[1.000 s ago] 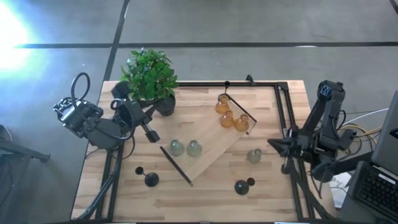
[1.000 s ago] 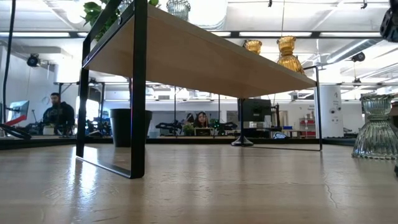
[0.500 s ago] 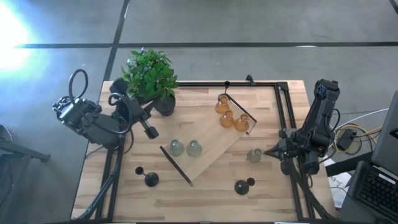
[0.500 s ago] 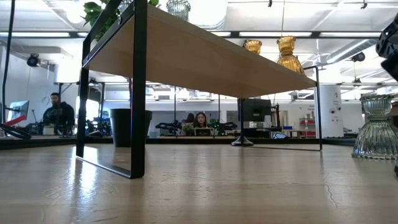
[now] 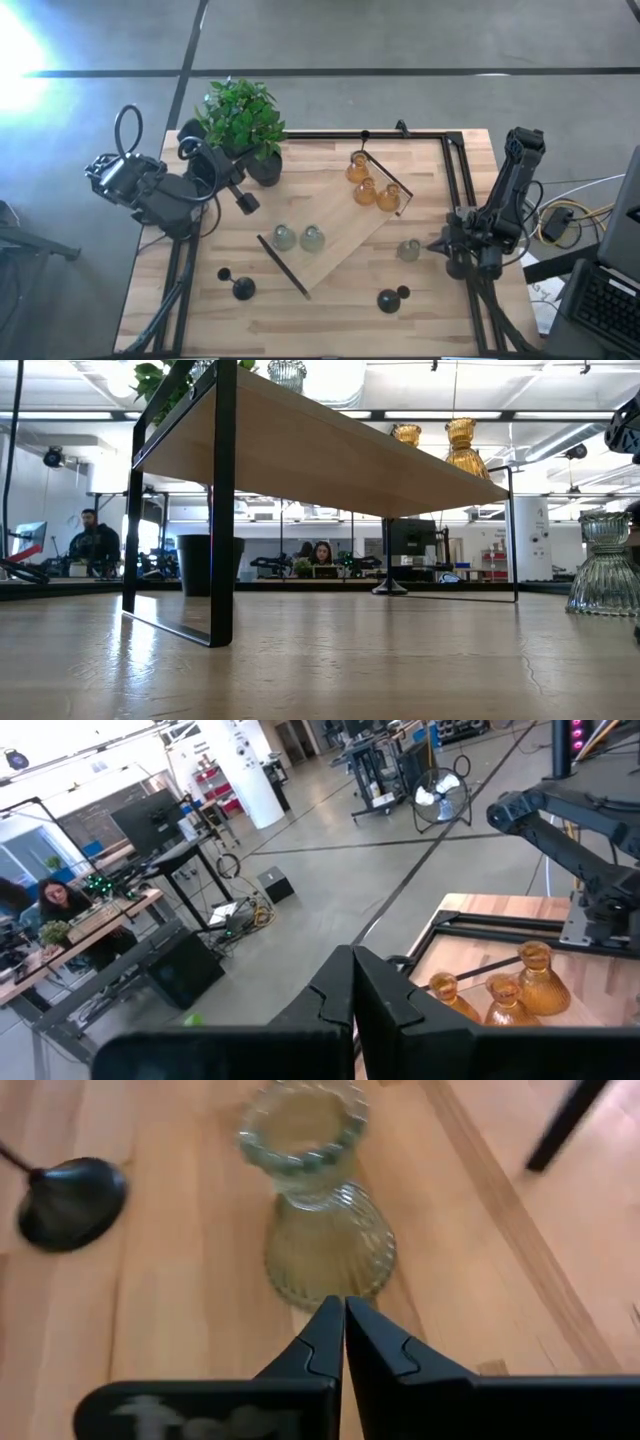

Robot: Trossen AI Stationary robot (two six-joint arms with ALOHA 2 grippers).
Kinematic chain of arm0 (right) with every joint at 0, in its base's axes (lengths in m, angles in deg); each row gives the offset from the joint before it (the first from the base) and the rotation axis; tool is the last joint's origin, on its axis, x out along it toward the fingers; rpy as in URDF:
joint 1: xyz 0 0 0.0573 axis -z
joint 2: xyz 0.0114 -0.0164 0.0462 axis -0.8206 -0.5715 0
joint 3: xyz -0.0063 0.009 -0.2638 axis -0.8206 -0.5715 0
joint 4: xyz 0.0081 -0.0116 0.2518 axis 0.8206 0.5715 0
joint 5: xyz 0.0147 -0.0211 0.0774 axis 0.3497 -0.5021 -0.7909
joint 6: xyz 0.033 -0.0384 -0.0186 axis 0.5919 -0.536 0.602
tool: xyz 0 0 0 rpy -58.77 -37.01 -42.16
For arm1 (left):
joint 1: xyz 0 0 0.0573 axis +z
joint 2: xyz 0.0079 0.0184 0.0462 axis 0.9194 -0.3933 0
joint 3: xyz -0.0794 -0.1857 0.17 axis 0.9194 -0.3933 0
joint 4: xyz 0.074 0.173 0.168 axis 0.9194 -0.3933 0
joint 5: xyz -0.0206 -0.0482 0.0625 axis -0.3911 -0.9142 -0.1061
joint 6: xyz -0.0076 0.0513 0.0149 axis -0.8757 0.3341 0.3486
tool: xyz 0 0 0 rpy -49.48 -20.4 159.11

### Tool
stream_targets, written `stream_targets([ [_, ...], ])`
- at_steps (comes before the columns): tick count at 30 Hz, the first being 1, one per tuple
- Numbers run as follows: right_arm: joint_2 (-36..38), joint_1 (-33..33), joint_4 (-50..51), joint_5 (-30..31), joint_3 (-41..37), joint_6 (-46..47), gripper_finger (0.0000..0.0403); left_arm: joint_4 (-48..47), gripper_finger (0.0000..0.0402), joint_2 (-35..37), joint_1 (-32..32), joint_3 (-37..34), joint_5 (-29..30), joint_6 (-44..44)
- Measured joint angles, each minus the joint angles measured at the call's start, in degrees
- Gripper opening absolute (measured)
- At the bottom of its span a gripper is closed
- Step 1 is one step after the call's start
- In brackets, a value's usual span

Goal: Pick & Place candle stick holders
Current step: Put the transparent glass candle holder on the shelf

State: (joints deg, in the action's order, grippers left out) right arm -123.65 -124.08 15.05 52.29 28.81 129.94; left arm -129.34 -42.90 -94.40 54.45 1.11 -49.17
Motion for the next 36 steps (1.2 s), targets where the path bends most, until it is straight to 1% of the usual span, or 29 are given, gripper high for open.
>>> stream_targets([
  [2,0.06,0.0,-0.07,0.03,-0.64,1.6,0.0023,0.17,0.0005,0.0,0.26,0.0,0.02,-0.02],
  [4,-0.04,0.0,-0.45,0.52,-0.92,2.22,0.0044,0.32,0.0005,0.0,0.51,0.0,0.02,-0.02],
  [8,-0.07,-0.02,-2.0,3.71,-1.75,2.56,0.0103,0.59,0.0005,0.0,0.7,0.0,0.01,-0.02],
  [12,-0.18,-0.02,-3.03,4.77,-1.67,1.2,0.0157,0.61,0.0005,0.0,0.73,0.0,0.01,-0.02],
  [15,-0.2,-0.02,-4.48,5.19,-1.59,-0.58,0.018,0.64,0.0005,0.0,0.75,0.0,0.0,-0.02],
  [19,-0.57,-0.02,-4.97,7.05,-1.55,-0.56,0.0187,0.71,0.0005,0.0,0.77,0.0,0.02,-0.02],
  [24,-0.57,0.67,-7.12,7.74,-1.41,-0.94,0.0179,1.1,0.0005,0.0,0.84,0.0,0.02,-0.02],
  [30,-2.24,4.37,-14.63,7.73,-2.37,-6.78,0.0176,1.66,0.0005,0.0,0.96,0.0,0.0,-0.02],
  [36,-4.33,8.53,-15.69,7.7,-2.61,-7.31,0.018,1.66,0.0005,0.0,1.04,0.0,0.02,-0.02],
])
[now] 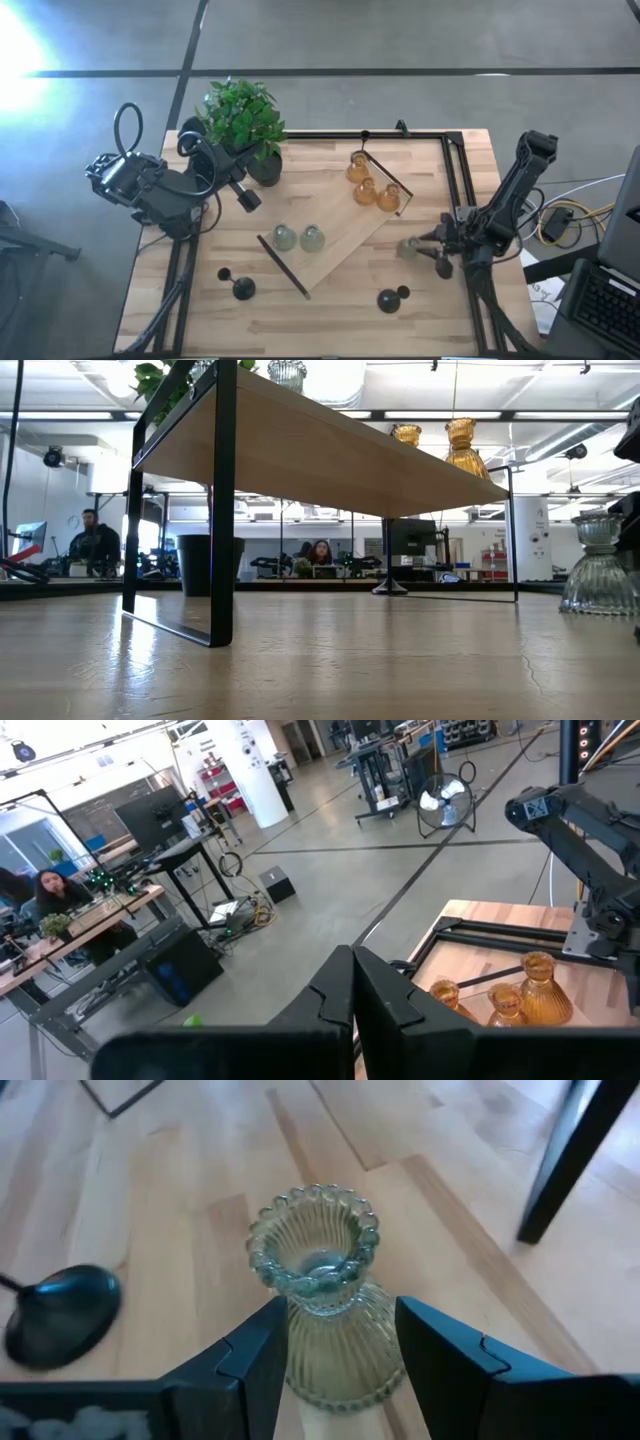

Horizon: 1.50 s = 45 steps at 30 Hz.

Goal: Pick & Place candle stick holders
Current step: Put the transparent glass candle holder on the shelf

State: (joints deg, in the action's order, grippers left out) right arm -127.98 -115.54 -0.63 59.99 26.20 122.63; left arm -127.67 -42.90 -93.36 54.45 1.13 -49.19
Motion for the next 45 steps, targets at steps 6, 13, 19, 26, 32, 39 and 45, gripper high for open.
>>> stream_targets([
  [6,-1.6,2.19,-6.74,-0.63,-0.06,-5.21,0.0174,-0.02,0.0005,0.05,0.08,0.0,-0.02,-1.35],
  [13,-4.91,5.61,-11.73,-0.79,-0.58,-8.15,0.0166,-0.07,0.0005,0.49,0.19,0.0,-0.02,-3.42],
  [19,-8.32,7.97,-15.45,-1.92,-0.85,-8.59,0.0173,-1.48,0.0005,0.66,0.19,0.0,-0.04,-4.35],
  [26,-11.39,8.88,-20.38,-2.14,-0.98,-8.31,0.0218,-1.9,0.0005,0.76,0.19,0.0,-0.04,-4.33],
  [32,-13.41,9.57,-22.4,-1.42,-0.94,-10.66,0.0267,-1.88,0.0005,0.76,0.19,0.0,-0.41,-4.33],
  [39,-16.05,12.09,-27.1,-0.93,-0.94,-12.81,0.0279,-2.02,0.0005,0.76,0.19,0.0,-1.1,-5.26],
  [45,-17.21,13.74,-30.74,-0.5,-0.94,-14.98,0.0242,-2.16,0.0005,0.76,0.19,0.0,-1.14,-5.32],
])
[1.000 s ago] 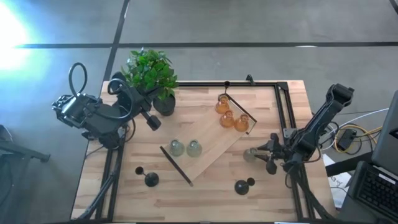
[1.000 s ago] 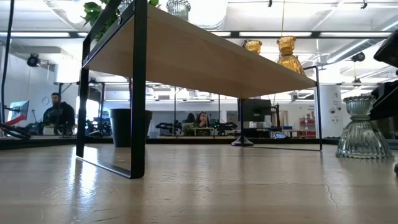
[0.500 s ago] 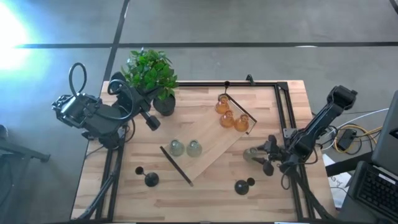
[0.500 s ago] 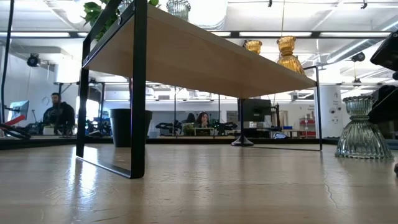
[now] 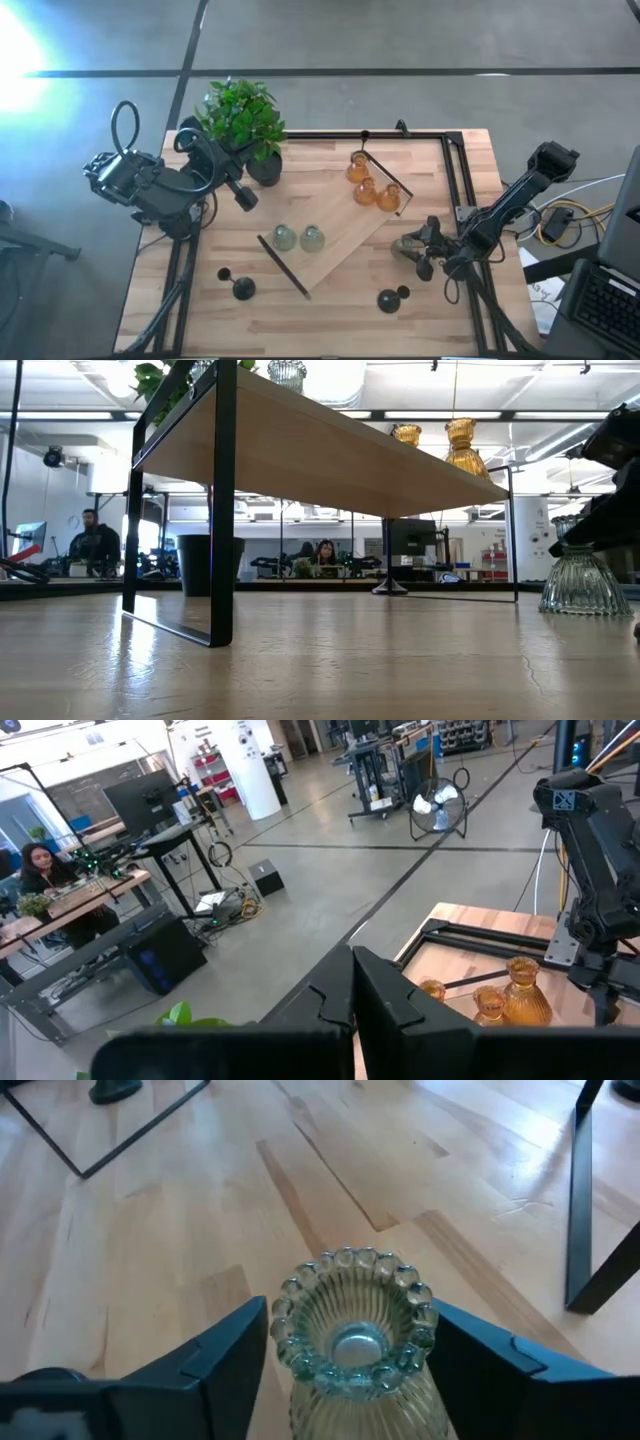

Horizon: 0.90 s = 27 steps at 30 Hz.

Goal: Pick & Place candle stick holders
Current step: Put the transparent glass candle holder on the shelf

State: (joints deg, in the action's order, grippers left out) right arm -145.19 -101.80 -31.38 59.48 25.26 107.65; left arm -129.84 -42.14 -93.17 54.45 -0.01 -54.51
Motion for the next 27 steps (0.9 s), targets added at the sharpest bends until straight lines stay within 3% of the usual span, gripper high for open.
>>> stream_targets([
  [6,0.12,0.0,0.18,-0.87,0.72,0.06,0.0183,-3.82,0.0005,0.0,0.0,0.02,-2.77,-4.5],
  [11,0.14,-0.02,0.24,-1.79,2.18,-1.92,0.0128,-11.04,0.0005,0.0,0.0,0.02,-10.95,-14.02],
  [14,0.14,-0.02,0.25,-1.73,3.2,-3.85,0.0128,-13.89,0.0005,0.0,0.0,0.02,-15.16,-18.05],
  [22,0.16,-0.02,1.4,-1.19,7.88,-9.22,0.0128,-15.82,0.0005,0.15,0.0,0.02,-19.42,-18.81],
  [27,0.19,1.05,10.22,-1.04,15.67,-13.96,0.0128,-18.46,0.0005,0.15,0.0,0.02,-19.54,-21.09],
])
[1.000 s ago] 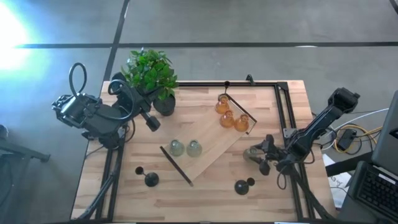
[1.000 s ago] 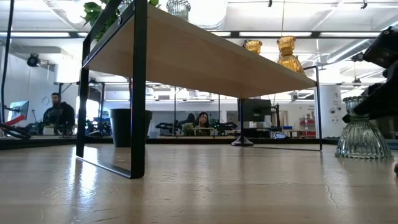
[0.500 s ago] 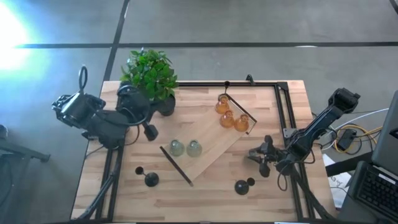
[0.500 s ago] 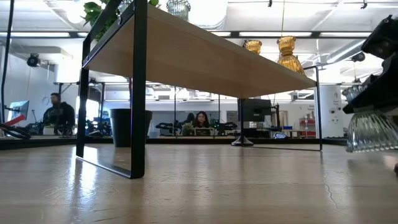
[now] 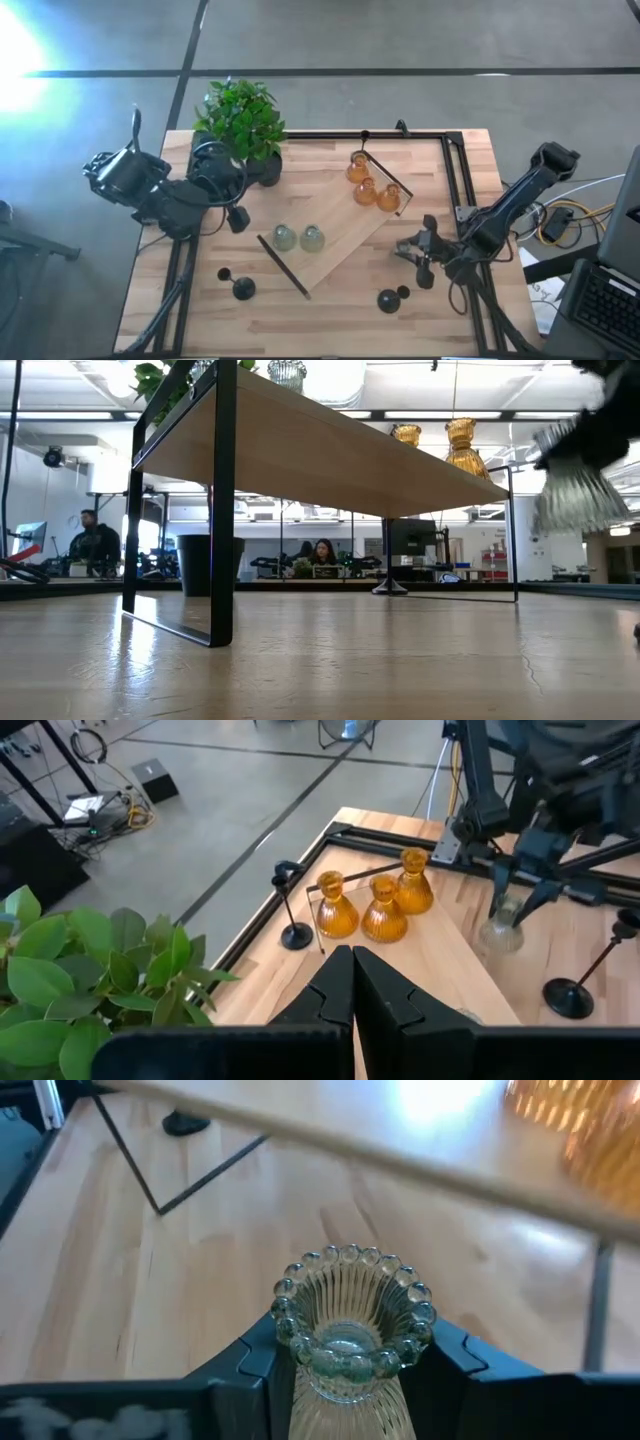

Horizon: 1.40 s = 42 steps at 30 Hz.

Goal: Pick & Place candle stick holders
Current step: Put the transparent glass candle holder on the shelf

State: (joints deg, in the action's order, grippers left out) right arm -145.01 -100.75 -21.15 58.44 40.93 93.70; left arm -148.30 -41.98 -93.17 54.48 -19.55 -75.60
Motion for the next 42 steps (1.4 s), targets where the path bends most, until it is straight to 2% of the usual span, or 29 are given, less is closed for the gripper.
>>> stream_targets([
  [7,-0.05,2.01,11.08,1.94,12.96,-6.02,0.0128,-0.35,0.0005,0.0,0.0,0.0,0.0,-0.1],
  [15,-1.34,5.67,10.95,-0.79,23.02,-9.8,0.0128,-0.64,0.0005,-0.02,0.0,0.0,0.02,0.42],
  [22,-10.13,8.82,10.53,-6.68,32.37,-15.97,0.0128,-1.06,0.0005,-0.04,0.0,0.0,0.02,1.65],
  [29,-20.64,11.37,10.11,-8.61,41.56,-20.53,0.0128,-1.08,0.0005,-0.04,0.0,0.0,0.04,3.86],
  [36,-27.92,13.39,3.83,-11.06,45.28,-20.9,0.0128,-1.39,0.0005,-0.04,0.0,0.0,0.04,4.88],
  [42,-29.44,15.39,-4.65,-11.72,44.92,-20.56,0.0128,-1.37,0.0005,-0.04,0.0,0.0,0.15,6.66],
])
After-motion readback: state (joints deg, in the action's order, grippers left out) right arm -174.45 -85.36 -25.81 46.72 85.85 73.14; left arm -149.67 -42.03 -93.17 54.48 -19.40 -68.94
